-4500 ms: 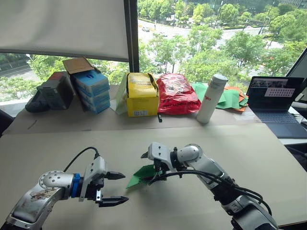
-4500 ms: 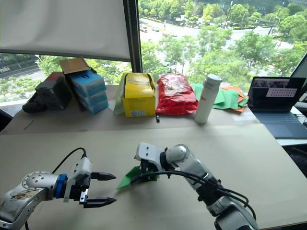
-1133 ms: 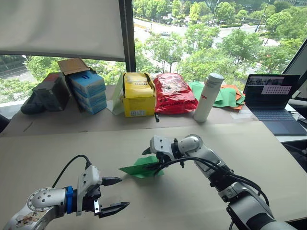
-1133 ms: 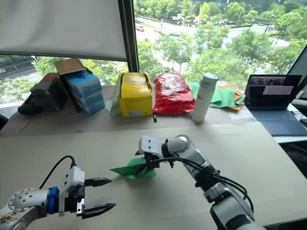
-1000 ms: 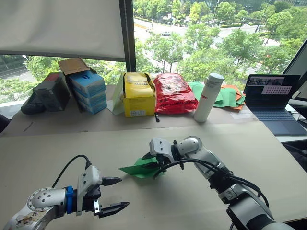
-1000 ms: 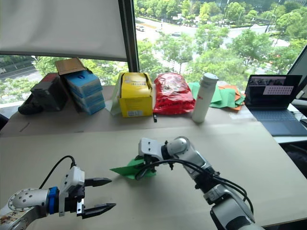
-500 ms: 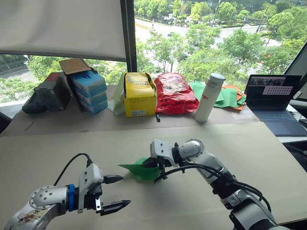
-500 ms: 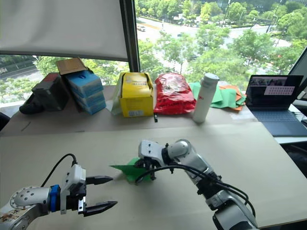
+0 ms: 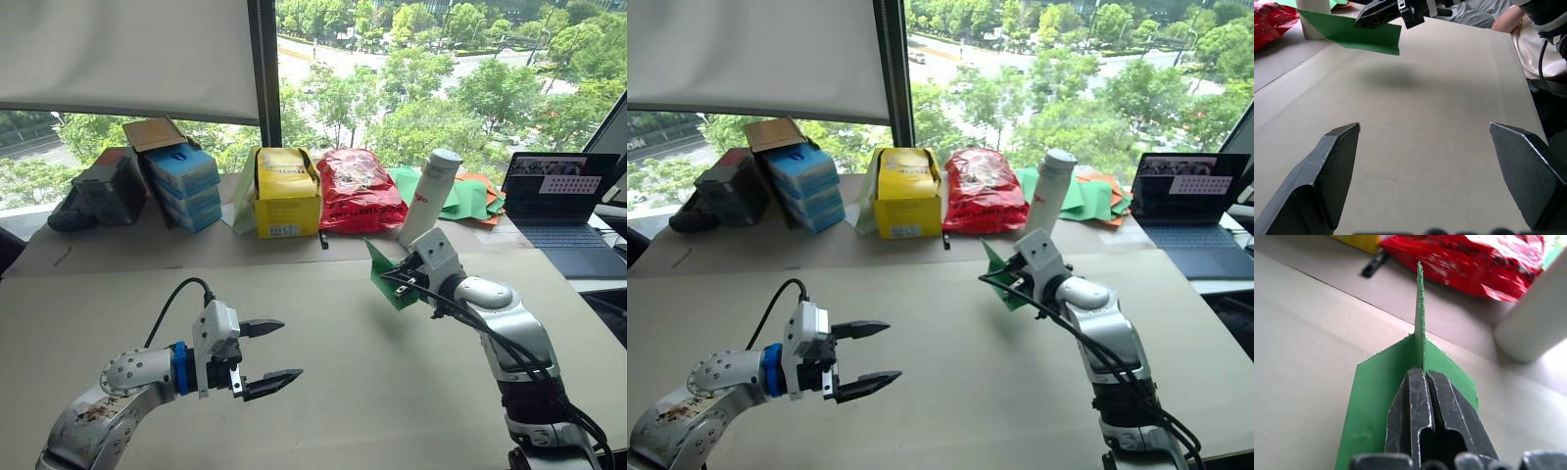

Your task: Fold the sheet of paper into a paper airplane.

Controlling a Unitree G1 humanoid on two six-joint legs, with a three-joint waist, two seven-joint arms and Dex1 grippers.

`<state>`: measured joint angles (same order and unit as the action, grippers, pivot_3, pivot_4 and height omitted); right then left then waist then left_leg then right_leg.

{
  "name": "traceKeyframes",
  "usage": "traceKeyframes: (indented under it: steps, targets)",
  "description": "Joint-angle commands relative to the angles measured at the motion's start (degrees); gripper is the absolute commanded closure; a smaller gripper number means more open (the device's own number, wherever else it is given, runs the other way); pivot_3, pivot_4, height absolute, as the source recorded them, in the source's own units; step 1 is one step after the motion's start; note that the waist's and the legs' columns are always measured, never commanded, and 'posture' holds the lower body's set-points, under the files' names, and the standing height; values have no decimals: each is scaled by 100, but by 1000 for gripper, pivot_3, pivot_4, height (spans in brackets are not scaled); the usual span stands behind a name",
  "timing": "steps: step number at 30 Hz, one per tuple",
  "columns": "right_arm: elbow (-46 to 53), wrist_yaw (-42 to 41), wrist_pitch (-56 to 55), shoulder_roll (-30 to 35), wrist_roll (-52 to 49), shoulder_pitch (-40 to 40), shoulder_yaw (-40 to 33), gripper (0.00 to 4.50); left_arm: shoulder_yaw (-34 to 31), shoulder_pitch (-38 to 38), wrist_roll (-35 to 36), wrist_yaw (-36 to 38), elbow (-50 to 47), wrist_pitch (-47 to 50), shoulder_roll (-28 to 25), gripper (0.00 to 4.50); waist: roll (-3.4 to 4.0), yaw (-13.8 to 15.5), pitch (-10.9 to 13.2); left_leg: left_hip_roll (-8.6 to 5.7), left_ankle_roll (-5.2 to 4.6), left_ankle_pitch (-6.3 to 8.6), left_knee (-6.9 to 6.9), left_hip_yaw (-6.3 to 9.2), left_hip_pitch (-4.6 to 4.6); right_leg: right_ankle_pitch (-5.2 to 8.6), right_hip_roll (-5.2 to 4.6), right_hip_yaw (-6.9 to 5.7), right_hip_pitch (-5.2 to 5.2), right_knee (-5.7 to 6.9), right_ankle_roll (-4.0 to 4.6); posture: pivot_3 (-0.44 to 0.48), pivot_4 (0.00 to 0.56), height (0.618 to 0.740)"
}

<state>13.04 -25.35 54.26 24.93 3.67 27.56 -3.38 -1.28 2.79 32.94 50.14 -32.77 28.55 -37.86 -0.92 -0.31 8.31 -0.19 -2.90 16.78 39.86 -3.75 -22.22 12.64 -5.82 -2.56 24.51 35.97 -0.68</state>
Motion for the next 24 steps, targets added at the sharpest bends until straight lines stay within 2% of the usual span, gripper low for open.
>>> traceKeyframes:
  steps: [1,6,12,13,15,20,24]
  targets:
    - [240,723,517,-252,124,47,-414,4463,79,188,38,-30,-62,-58,50,0,0,-35,0,1,-1,0,0,-4,3,-1,20,6,-1,0,-1,0,150,740]
    - [165,1183,759,-449,68,-33,-682,4463,135,269,119,26,-83,28,27,0,2,-37,-1,2,-2,1,-1,-6,1,0,59,18,1,-1,-2,0,150,740]
    - [105,1286,705,-483,-74,-107,-687,4463,194,304,78,119,19,-16,13,0,2,-37,-1,1,-13,5,0,-10,3,0,64,15,-3,-4,-6,0,150,740]
    - [117,1292,707,-491,-103,-115,-688,3863,200,301,77,136,27,-28,12,0,2,-37,-1,1,-13,6,0,-10,3,0,65,16,-3,-4,-6,0,150,740]
    - [165,1295,693,-523,-169,-117,-735,3306,208,287,75,165,45,-54,12,0,2,-37,-1,2,-13,6,0,-10,4,0,69,14,-3,-4,-6,0,150,740]
    - [431,1130,541,-491,-519,24,-1002,1468,198,241,53,214,92,-113,22,0,2,-36,-1,2,-13,6,0,-12,4,0,69,13,-3,-4,-6,0,150,740]
    - [861,544,169,-305,-1034,-32,-919,195,73,169,40,170,175,-129,24,0,2,-36,-1,2,-16,7,0,-12,5,0,70,13,-3,-5,-7,0,150,740]
